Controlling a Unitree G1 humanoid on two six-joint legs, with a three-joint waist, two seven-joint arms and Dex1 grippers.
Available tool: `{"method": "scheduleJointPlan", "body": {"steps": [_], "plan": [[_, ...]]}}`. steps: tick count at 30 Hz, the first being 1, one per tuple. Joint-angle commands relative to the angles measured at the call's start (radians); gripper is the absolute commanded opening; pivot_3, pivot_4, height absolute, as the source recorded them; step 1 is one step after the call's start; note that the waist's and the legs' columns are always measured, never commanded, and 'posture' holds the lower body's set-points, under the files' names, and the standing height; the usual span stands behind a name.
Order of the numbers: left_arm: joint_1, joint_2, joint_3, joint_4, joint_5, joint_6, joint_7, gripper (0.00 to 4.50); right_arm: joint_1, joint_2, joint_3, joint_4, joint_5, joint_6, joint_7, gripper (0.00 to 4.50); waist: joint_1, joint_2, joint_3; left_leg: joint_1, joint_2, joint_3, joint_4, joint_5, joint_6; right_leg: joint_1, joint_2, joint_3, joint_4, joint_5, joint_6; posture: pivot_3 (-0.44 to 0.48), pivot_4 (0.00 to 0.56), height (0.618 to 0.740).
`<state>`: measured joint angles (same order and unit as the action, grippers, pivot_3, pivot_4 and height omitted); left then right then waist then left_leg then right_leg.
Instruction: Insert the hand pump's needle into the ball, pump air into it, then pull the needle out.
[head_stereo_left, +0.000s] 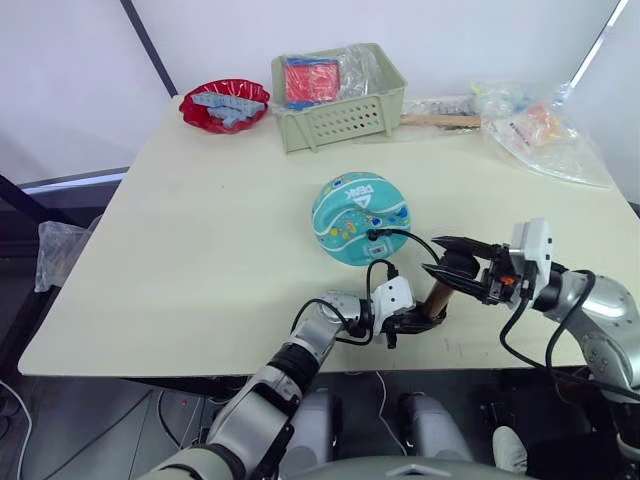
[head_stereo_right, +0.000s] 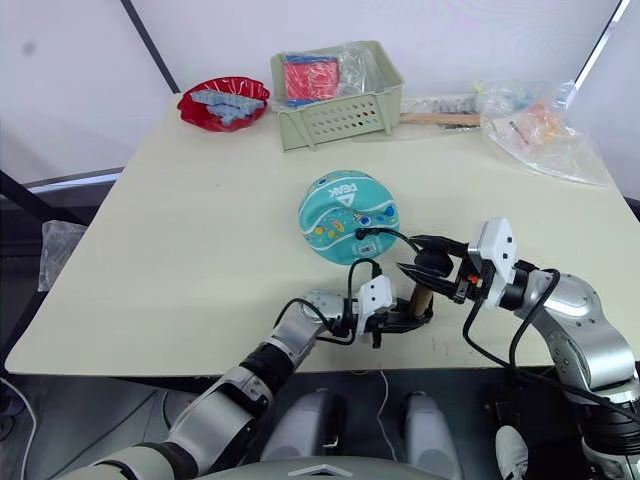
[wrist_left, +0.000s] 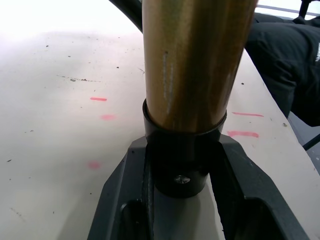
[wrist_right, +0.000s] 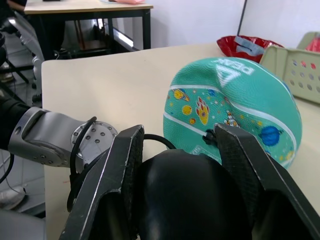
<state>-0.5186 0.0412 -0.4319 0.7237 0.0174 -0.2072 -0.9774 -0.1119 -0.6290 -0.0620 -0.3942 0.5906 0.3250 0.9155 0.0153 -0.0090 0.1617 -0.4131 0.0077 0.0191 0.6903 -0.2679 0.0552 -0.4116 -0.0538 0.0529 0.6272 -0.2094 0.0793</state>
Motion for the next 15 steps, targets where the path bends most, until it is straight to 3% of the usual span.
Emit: {"method": "scheduleJointPlan", "body": {"steps": [1,15], "plan": [[0.004,-0.006,-0.008,0.052,0.031,0.006,0.009,1.03,0.034,-0.016,-0.019,-0.027,0.003,0.016,-0.003,1.76,0.001,-0.001,-0.002,0.000,0.000,0.000,0.000,0.000,0.000,0.000,0.000,0.000,0.000,0.000,0.000,0.000,0.150,0.738],[-0.043,-0.011,0.006,0.152,0.045,-0.011,-0.007,1.03,0.009,-0.031,-0.100,-0.061,0.126,0.119,-0.019,1.75,0.001,-0.003,-0.006,0.000,0.001,0.000,0.000,0.000,0.000,0.000,-0.001,0.000,0.000,0.000,0.000,0.000,0.150,0.738]]}}
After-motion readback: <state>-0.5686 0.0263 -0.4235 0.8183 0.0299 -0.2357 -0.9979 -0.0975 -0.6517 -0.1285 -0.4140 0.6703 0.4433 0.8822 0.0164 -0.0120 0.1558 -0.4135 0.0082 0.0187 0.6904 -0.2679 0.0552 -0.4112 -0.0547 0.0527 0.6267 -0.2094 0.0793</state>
